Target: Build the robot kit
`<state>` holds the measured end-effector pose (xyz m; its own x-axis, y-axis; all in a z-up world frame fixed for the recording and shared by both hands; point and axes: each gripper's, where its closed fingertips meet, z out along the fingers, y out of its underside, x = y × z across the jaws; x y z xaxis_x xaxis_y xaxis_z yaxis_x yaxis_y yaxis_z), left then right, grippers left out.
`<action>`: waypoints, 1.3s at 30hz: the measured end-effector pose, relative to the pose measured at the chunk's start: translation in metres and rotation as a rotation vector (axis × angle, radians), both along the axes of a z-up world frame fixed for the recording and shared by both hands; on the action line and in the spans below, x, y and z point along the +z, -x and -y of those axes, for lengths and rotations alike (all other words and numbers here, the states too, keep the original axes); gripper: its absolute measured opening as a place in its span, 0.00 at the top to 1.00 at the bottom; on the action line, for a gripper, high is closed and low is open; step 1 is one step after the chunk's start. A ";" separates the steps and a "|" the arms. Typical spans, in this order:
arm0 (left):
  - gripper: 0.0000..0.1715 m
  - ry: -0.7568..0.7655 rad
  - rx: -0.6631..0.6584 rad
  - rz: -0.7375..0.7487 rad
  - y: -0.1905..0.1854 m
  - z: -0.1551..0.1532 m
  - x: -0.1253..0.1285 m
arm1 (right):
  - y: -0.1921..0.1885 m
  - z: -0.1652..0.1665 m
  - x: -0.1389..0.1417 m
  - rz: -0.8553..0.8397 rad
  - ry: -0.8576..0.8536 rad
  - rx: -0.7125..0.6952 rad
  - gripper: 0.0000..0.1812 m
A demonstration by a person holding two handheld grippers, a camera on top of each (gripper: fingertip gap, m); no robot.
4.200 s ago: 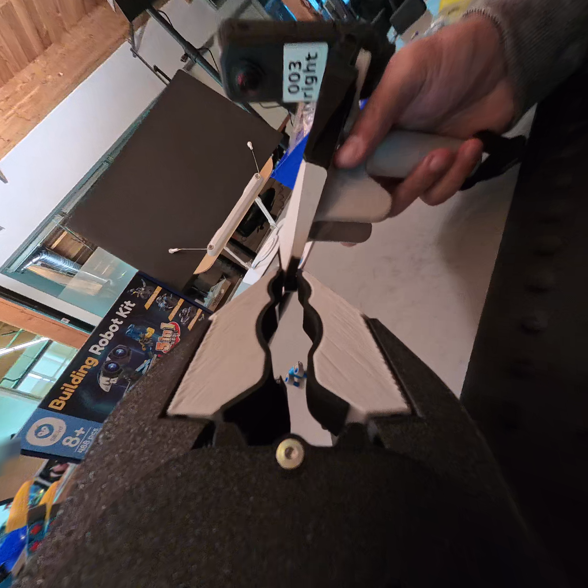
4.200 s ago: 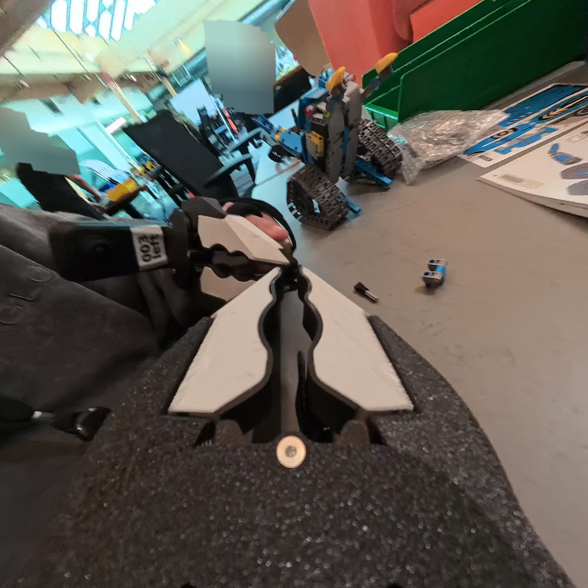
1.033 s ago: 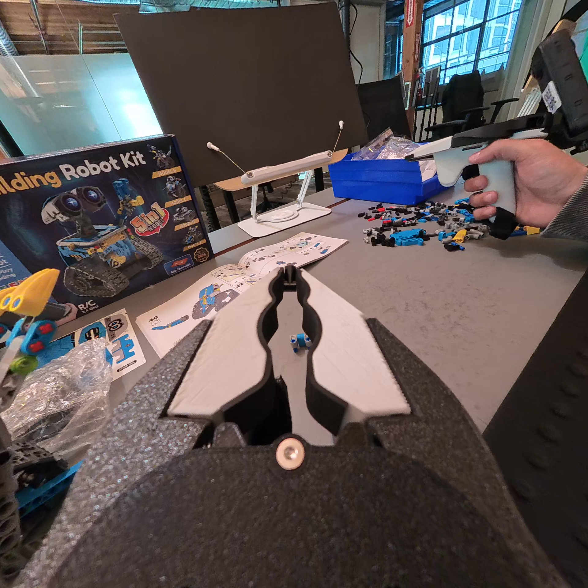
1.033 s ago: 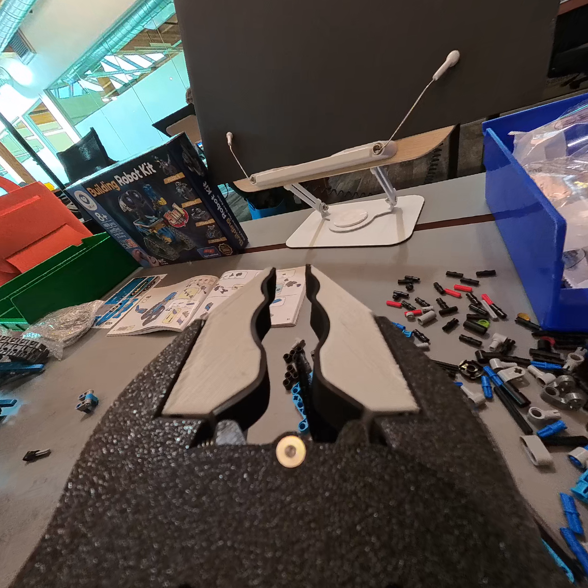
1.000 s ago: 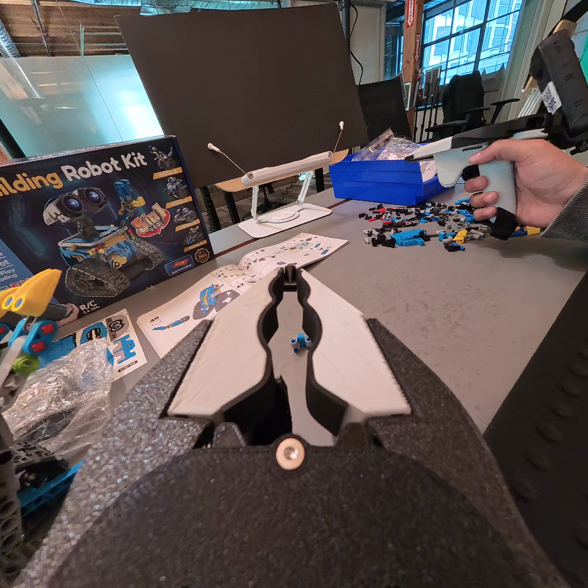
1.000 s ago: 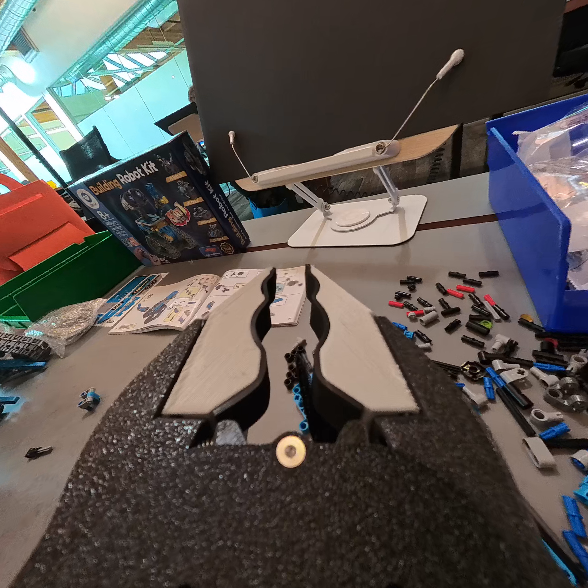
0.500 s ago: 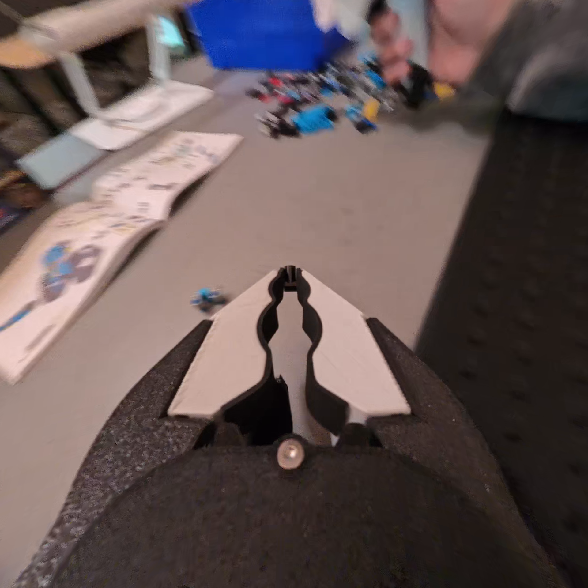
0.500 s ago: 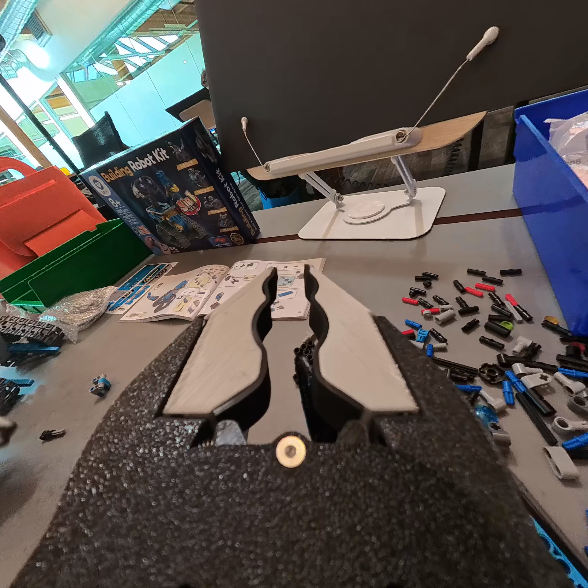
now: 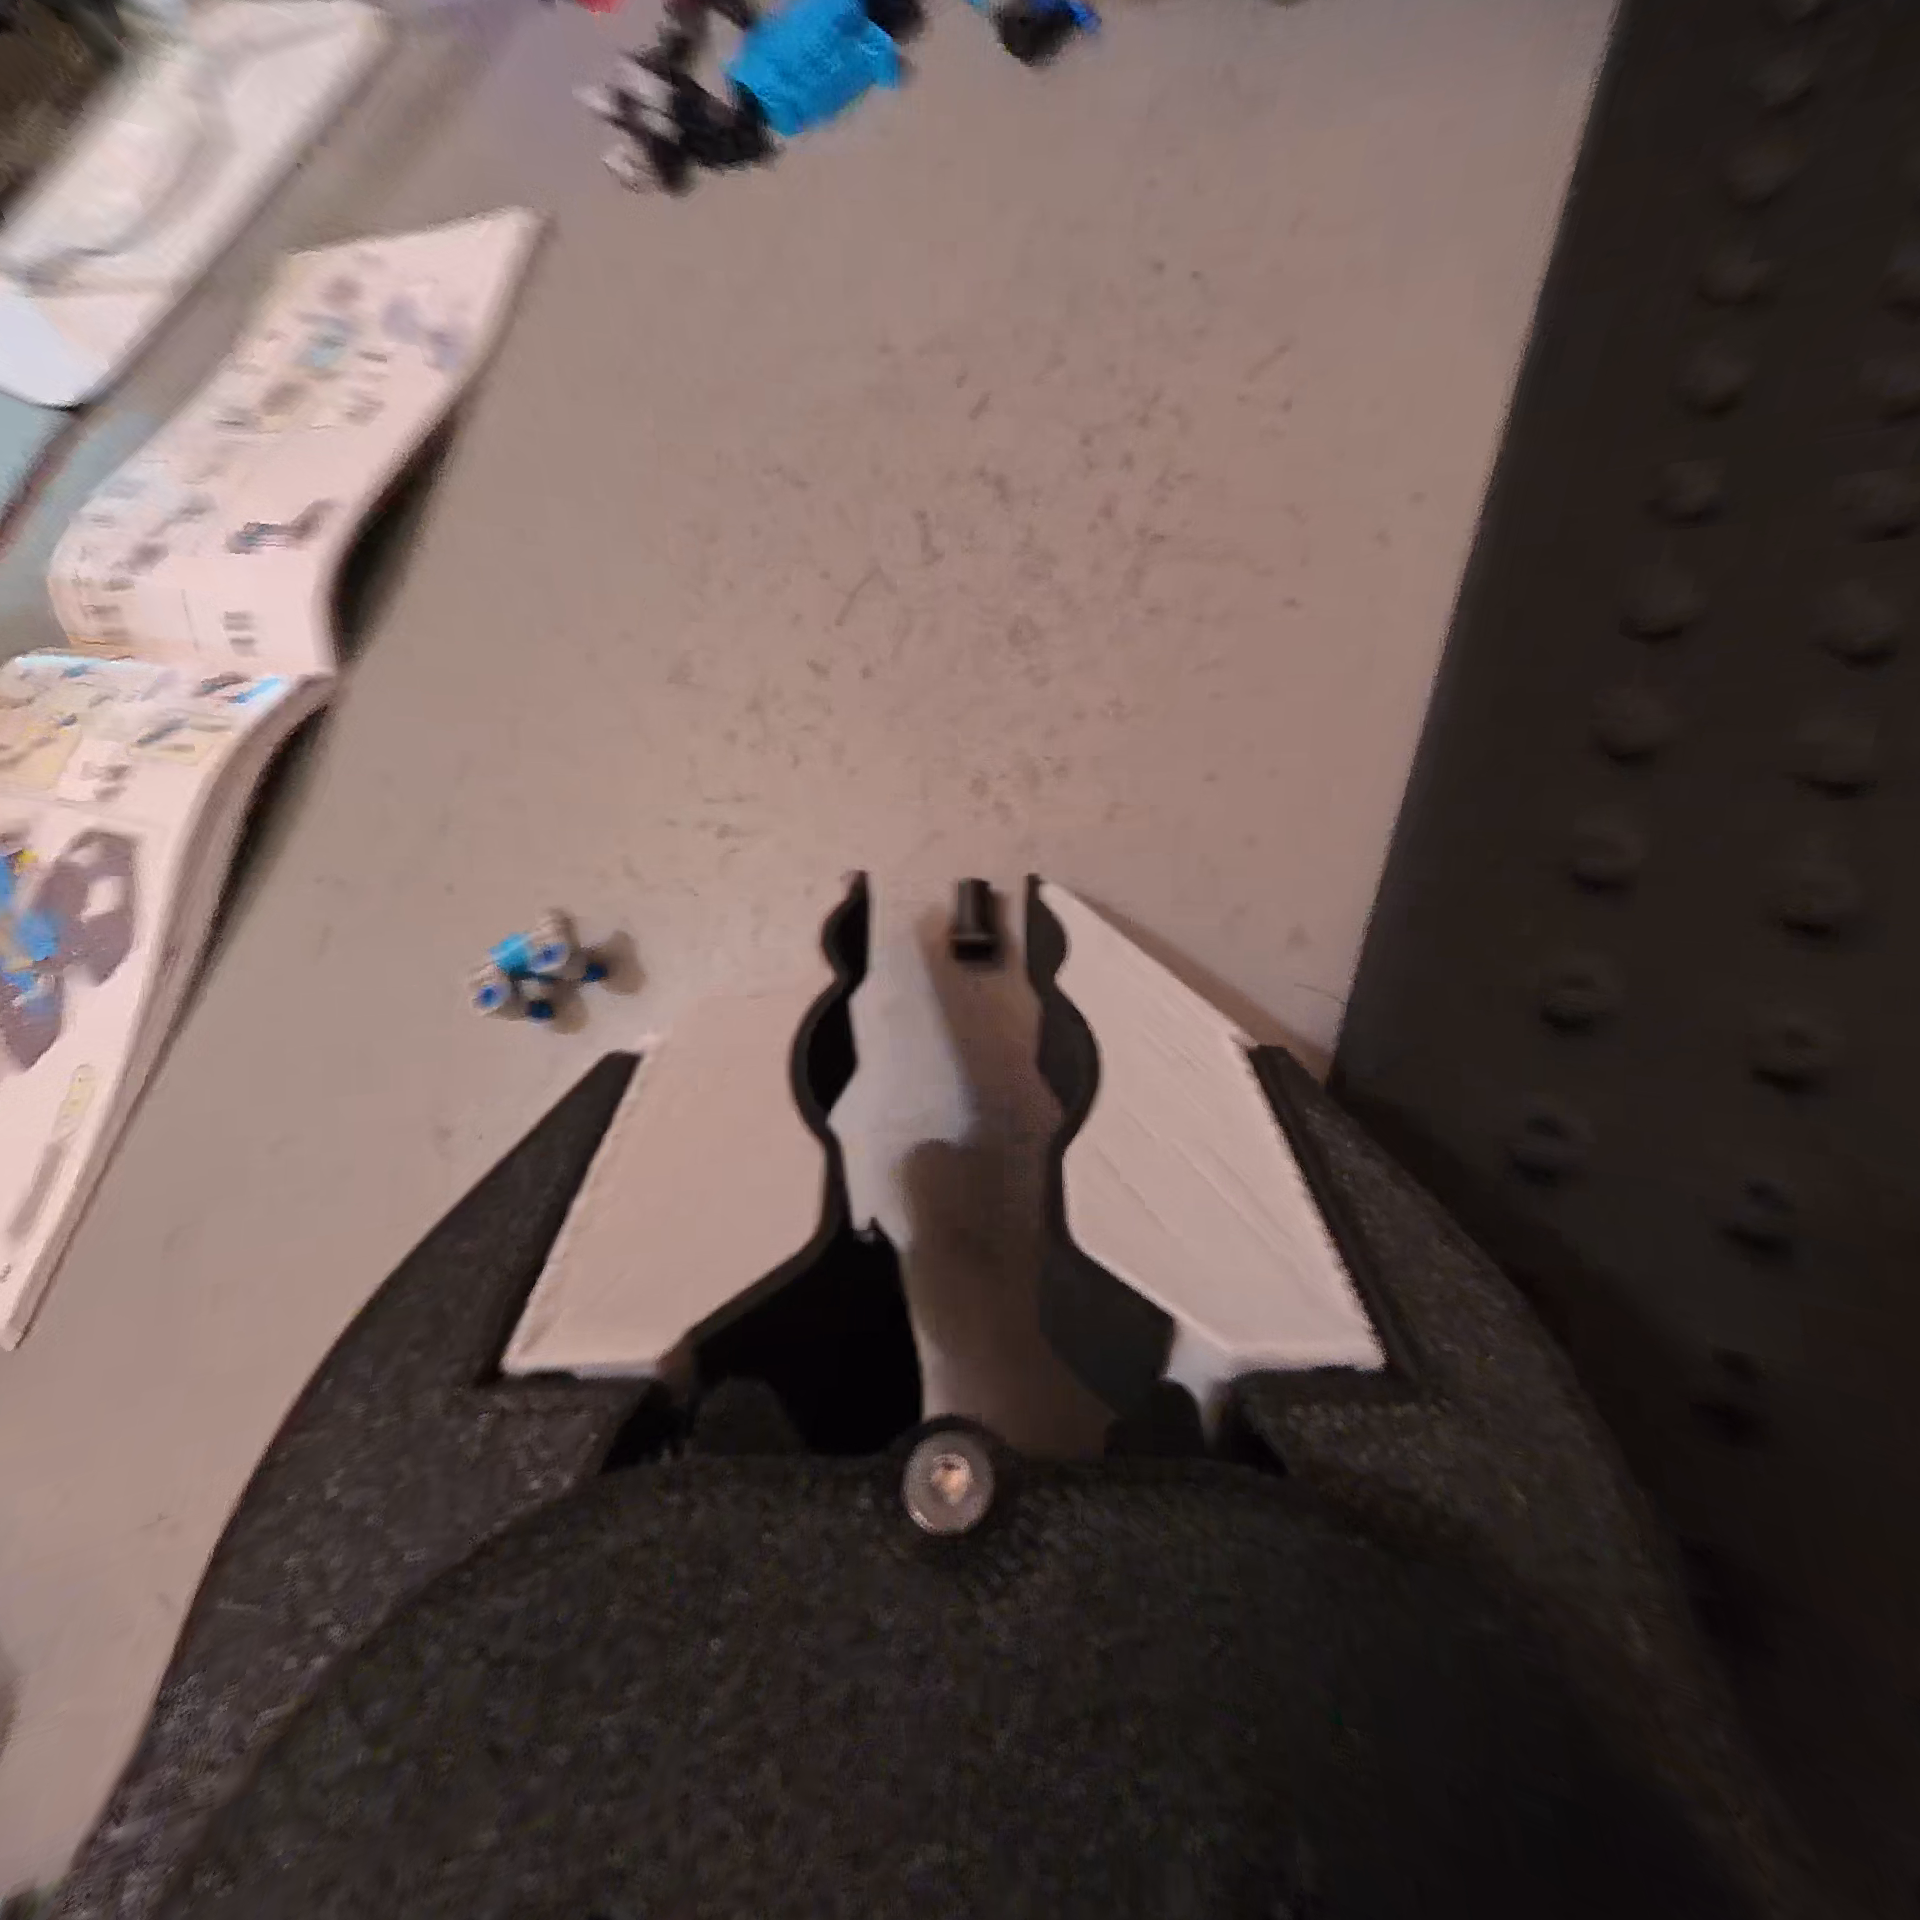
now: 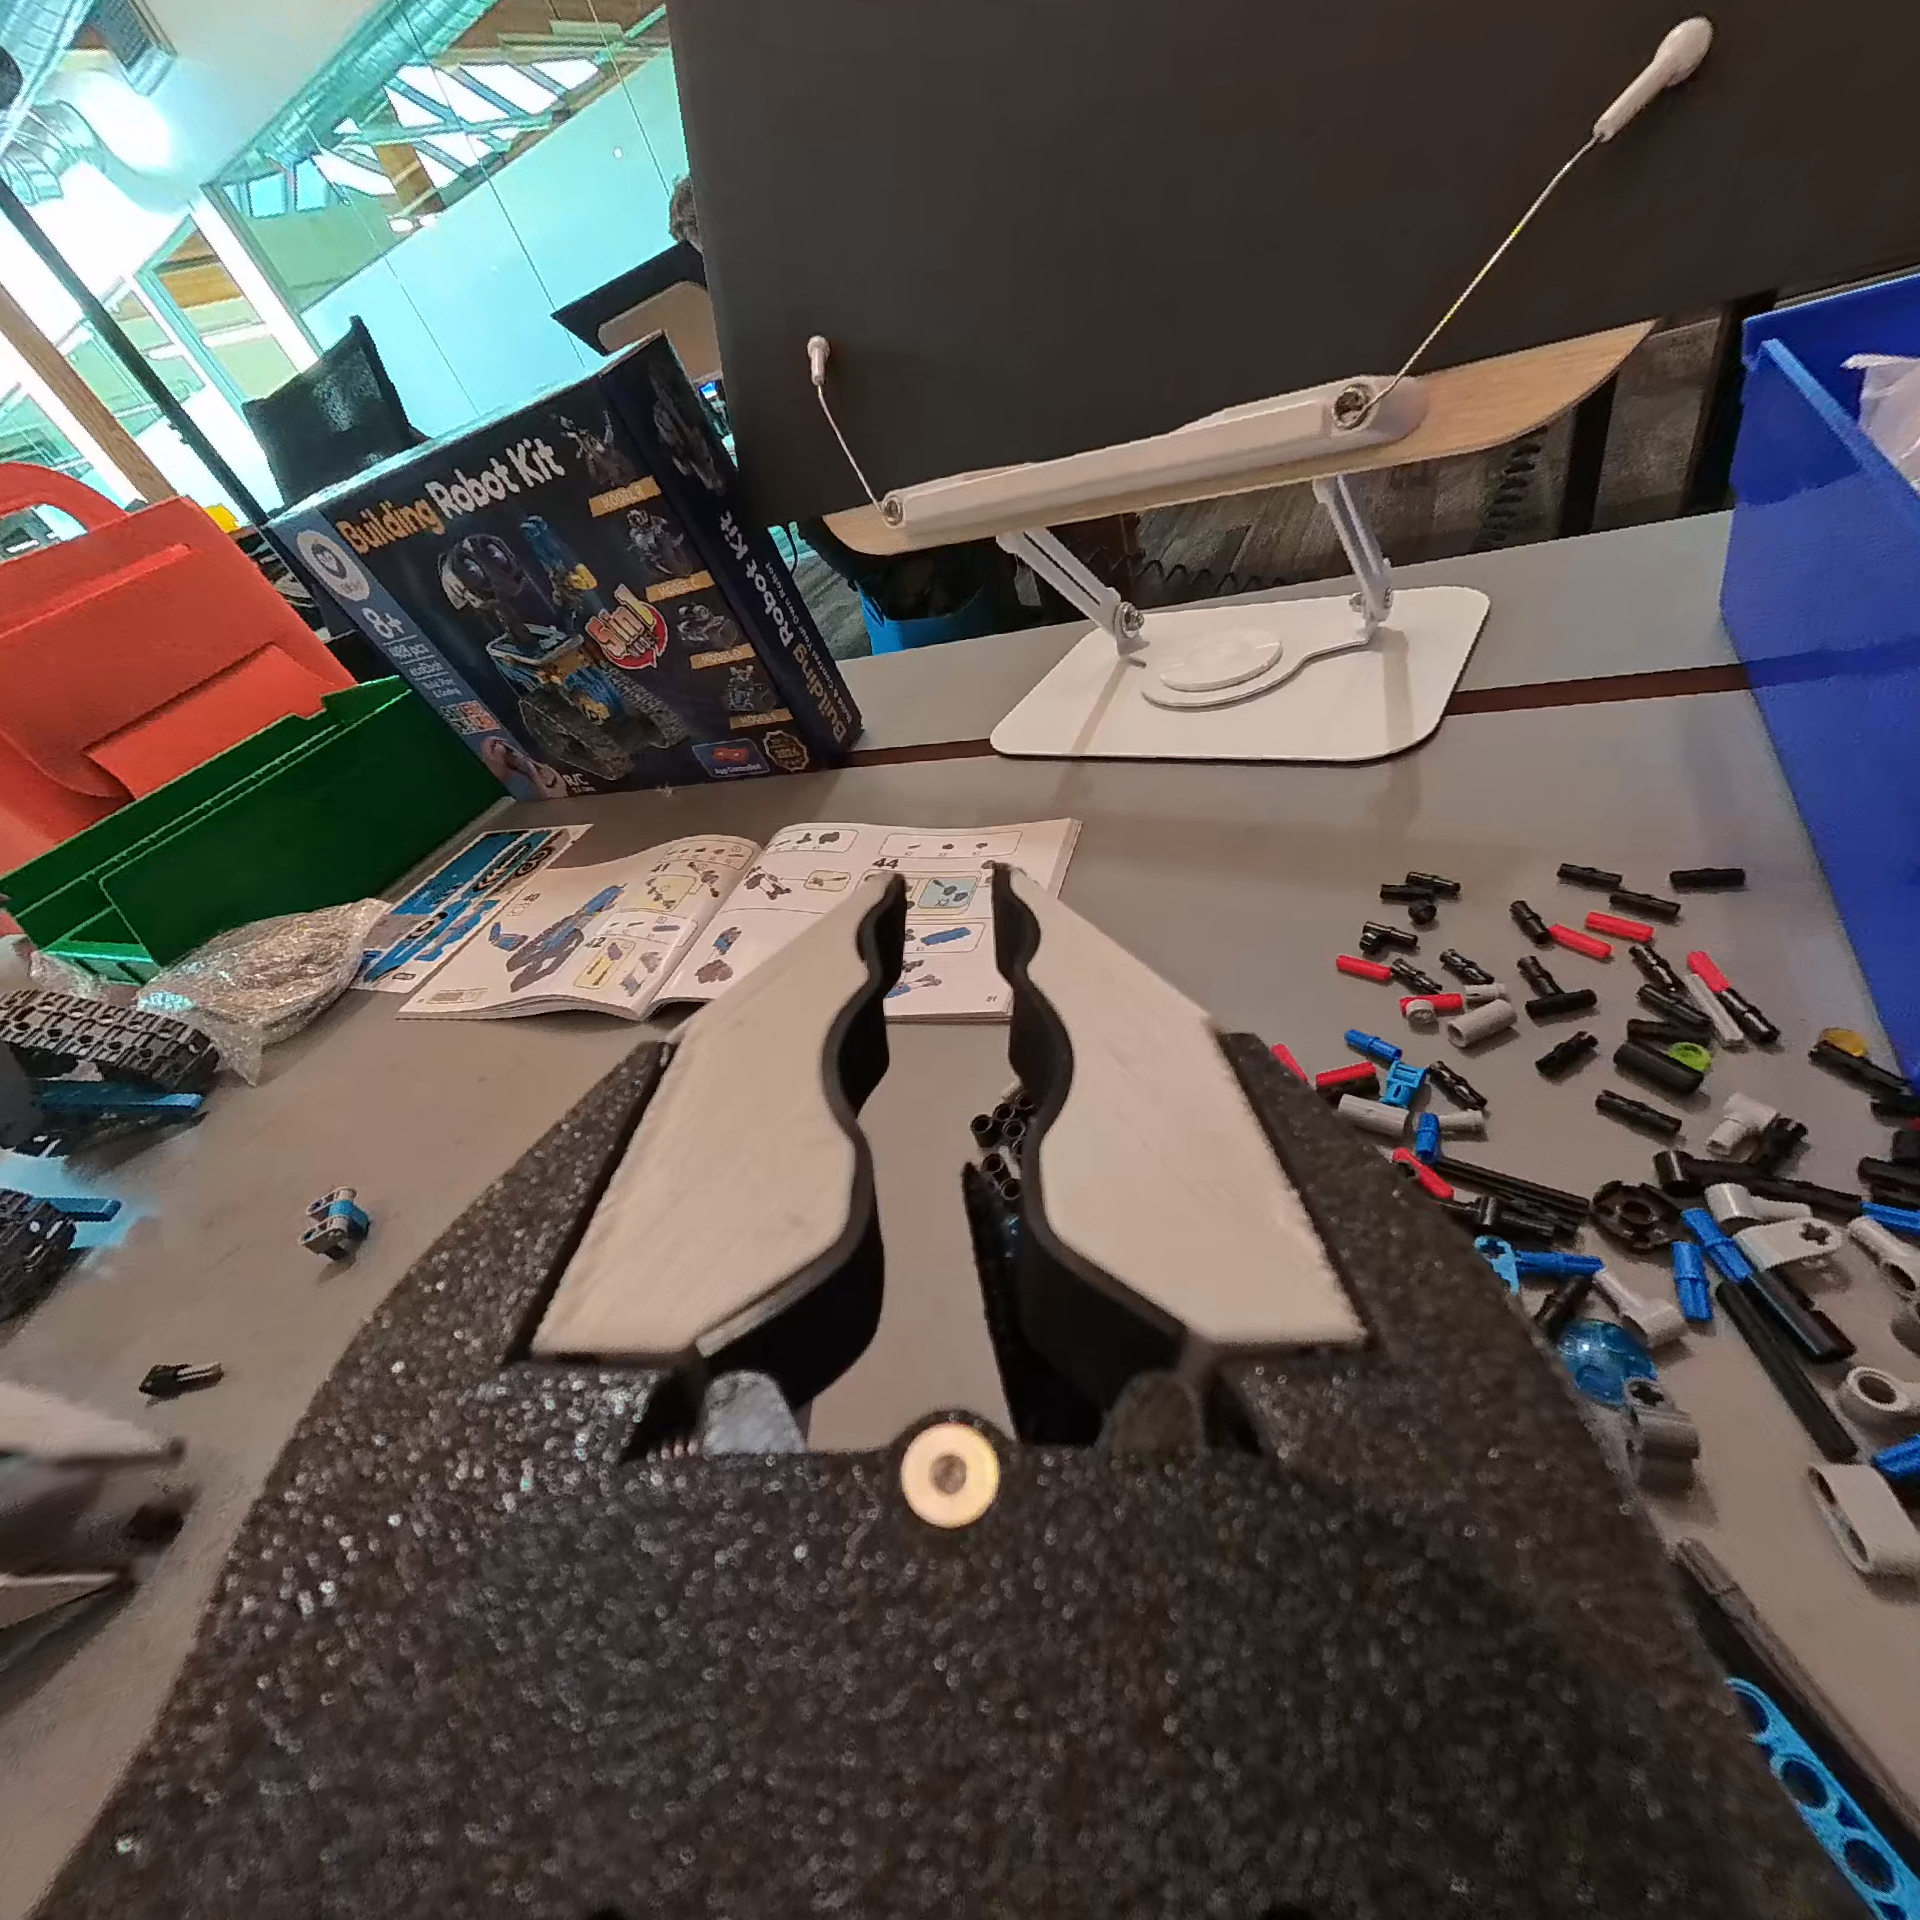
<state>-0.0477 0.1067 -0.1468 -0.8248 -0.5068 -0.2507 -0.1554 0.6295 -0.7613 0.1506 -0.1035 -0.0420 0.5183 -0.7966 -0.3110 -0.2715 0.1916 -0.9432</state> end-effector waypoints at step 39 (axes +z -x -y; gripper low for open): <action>0.77 0.286 1.866 -0.418 0.619 -0.461 -0.156 | 0.060 -0.099 -0.094 -0.321 0.254 0.449 0.89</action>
<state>-0.6669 0.5674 -0.3028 0.7455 -0.6660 0.0256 -0.5512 -0.6376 -0.5382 0.0906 -0.0049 -0.1356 0.7326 -0.5918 -0.3363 -0.5520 -0.2274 -0.8022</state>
